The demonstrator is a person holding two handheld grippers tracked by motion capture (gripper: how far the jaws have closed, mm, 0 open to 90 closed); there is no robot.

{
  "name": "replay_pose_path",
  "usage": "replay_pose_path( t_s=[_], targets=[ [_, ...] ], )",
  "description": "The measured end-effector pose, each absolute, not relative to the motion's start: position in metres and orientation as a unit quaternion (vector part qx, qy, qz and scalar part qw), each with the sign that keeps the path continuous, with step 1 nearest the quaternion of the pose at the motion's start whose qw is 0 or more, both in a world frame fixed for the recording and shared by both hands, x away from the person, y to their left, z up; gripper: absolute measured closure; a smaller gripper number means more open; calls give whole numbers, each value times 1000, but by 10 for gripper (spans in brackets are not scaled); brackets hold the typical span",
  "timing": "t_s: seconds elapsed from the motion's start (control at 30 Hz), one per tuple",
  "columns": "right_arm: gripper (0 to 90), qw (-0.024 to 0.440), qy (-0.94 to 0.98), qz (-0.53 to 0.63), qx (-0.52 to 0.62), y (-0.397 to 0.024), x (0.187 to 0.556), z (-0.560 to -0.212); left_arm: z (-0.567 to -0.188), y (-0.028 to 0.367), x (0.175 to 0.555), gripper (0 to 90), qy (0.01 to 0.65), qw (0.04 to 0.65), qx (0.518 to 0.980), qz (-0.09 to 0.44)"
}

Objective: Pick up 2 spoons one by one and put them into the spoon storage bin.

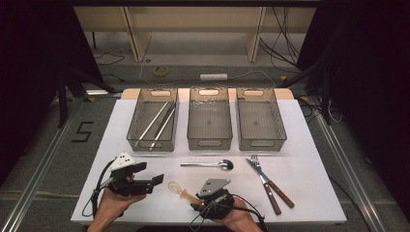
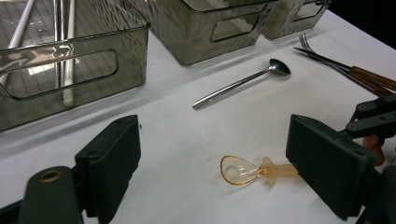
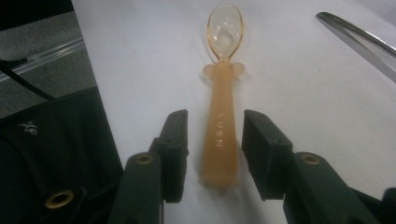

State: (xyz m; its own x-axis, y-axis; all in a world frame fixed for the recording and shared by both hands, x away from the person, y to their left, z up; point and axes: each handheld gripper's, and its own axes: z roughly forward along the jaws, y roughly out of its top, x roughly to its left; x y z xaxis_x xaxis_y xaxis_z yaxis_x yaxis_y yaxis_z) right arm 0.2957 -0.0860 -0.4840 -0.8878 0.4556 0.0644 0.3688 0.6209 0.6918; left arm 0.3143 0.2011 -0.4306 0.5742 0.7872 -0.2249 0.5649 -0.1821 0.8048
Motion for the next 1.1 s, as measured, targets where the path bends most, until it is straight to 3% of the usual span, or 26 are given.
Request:
replay_pose_path(
  t_s=[0.4, 0.8, 1.1],
  targets=[
    [739, 81, 906, 352, 221, -81, 295, -489, -430, 201, 314, 176, 444, 458, 760, 122],
    [749, 87, 882, 390, 250, -106, 308, -463, -429, 202, 314, 176, 445, 464, 755, 129],
    [749, 129, 842, 433, 295, -142, 329, -434, -429, 203, 314, 176, 445, 469, 751, 130]
  ],
)
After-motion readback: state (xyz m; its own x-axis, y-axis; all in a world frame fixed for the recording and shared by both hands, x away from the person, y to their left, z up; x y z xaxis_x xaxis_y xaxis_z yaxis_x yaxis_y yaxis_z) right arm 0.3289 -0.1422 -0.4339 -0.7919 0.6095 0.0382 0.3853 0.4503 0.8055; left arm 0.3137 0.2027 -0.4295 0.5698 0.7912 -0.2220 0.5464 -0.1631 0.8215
